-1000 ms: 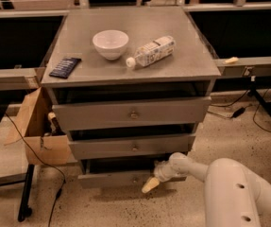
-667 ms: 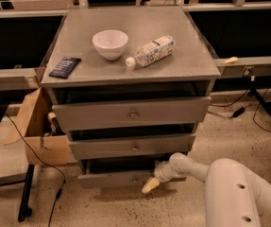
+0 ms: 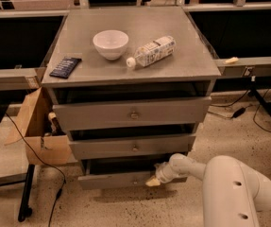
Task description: Open bottom drawer
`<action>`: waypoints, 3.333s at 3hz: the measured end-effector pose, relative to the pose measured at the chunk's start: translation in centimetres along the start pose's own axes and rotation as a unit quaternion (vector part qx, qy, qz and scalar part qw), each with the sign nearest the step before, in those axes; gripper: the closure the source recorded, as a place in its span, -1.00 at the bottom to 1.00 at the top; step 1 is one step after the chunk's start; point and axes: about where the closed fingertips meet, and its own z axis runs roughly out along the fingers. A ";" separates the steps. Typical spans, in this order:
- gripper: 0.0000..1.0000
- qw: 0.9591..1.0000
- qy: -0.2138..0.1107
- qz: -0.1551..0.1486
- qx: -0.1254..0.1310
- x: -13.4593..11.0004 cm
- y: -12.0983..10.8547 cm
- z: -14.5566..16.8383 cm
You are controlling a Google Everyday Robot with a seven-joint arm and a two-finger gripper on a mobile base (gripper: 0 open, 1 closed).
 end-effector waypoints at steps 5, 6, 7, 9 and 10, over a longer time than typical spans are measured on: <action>1.00 0.999 0.046 -0.004 0.004 2.3 0.3 -1.9; 0.48 0.999 0.046 -0.003 0.003 2.3 0.5 -1.8; 0.02 0.999 0.046 -0.003 0.003 2.2 0.5 -1.8; -1.00 0.999 0.040 -0.001 0.011 1.9 0.9 -2.6; -1.00 0.999 0.037 -0.002 0.015 1.8 1.2 -3.2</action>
Offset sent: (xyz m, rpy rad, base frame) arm -0.0503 -0.0745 -0.0252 -0.2355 0.0792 0.0410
